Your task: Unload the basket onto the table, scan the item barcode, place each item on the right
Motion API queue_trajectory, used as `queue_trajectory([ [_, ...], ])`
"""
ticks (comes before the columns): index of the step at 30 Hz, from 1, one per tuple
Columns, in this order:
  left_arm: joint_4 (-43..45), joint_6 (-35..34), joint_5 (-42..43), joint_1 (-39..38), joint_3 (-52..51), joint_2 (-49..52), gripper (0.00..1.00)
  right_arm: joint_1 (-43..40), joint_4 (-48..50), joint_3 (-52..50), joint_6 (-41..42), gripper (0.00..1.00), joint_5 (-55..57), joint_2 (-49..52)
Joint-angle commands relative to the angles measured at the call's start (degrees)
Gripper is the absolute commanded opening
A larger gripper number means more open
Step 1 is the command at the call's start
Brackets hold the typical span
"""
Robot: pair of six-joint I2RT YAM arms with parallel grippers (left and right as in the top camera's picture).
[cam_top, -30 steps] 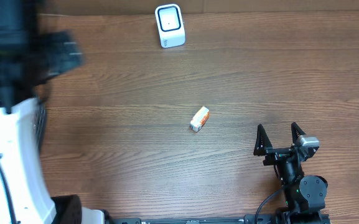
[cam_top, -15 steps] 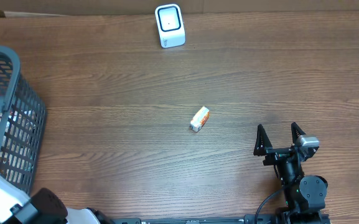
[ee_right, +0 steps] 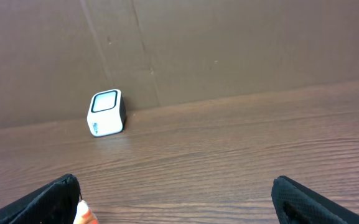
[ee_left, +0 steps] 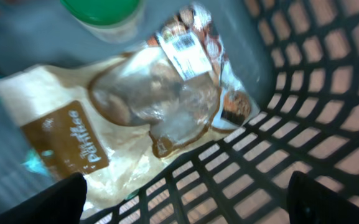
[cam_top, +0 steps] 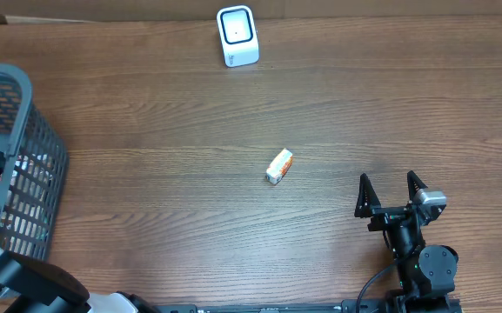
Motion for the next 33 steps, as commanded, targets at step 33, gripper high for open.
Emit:
queue_trajectory([
  [33,27.1,9.7,-10.2,-0.5,-25.4,2.4,0.67,0.3,0.3,-0.6,0.0,1.00,0.5,-0.5],
])
